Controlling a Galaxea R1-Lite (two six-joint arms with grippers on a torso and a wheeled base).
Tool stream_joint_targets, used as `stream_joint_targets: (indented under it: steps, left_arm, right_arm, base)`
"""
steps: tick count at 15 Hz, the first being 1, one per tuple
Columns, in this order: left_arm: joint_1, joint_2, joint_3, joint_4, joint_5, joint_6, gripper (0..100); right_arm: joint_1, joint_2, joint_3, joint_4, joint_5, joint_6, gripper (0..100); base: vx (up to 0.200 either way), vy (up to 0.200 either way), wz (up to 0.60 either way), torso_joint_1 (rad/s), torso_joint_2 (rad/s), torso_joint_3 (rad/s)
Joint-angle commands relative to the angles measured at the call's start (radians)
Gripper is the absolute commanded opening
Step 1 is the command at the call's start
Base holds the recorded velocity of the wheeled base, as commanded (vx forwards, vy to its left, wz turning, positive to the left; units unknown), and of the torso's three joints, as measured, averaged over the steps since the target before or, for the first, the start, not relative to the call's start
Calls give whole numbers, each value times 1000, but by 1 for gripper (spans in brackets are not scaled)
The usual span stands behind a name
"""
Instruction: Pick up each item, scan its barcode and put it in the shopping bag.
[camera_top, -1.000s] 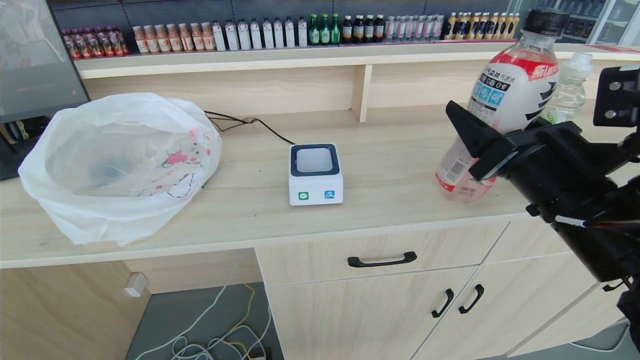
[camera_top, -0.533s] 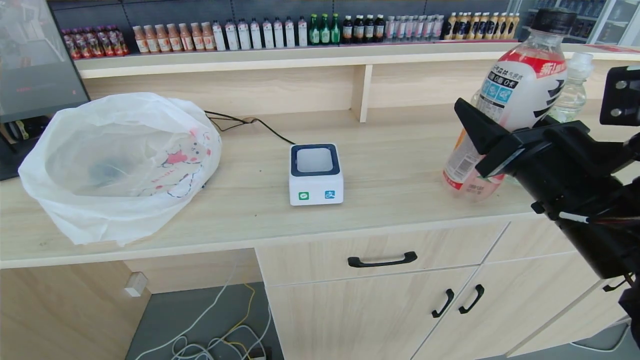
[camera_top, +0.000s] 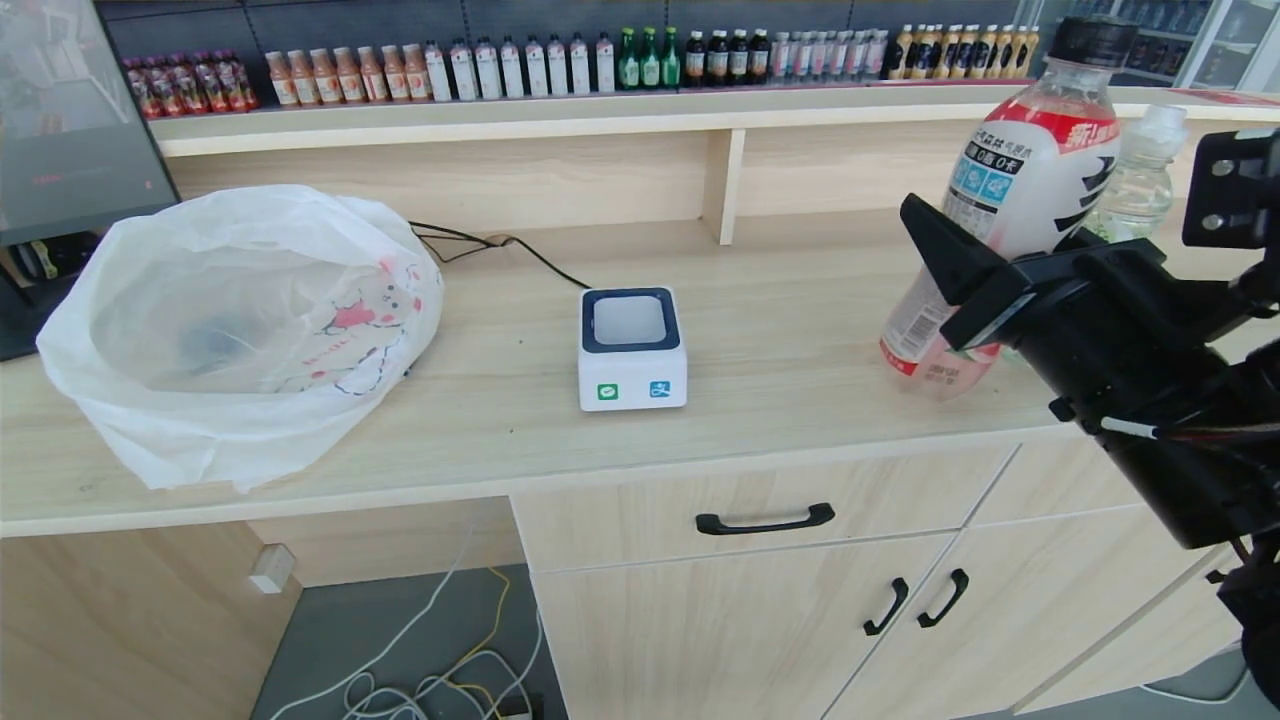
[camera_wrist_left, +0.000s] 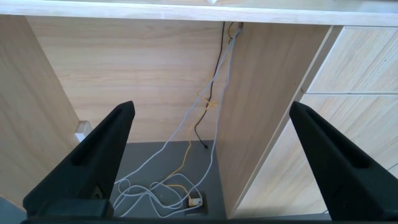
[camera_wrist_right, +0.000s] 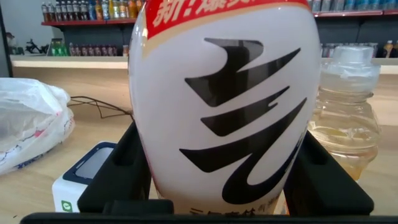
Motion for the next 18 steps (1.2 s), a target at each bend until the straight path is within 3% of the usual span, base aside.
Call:
stream_joint_targets:
  steps: [1,14,18]
  left_arm:
    - [0,0,0,0,0,-1,100]
    - [0,0,0,0,0,-4,100]
    - [0,0,0,0,0,-2,100]
  right_arm:
    - [1,8,-14,-1,4,1,0]
    - [18,-18,-3,2,55,26,0]
    - [23,-21,-5,2,53,21,0]
  base:
    - [0,200,0,2,2,2]
    - [0,200,0,3,3,1]
    - [0,0,0,0,0,0]
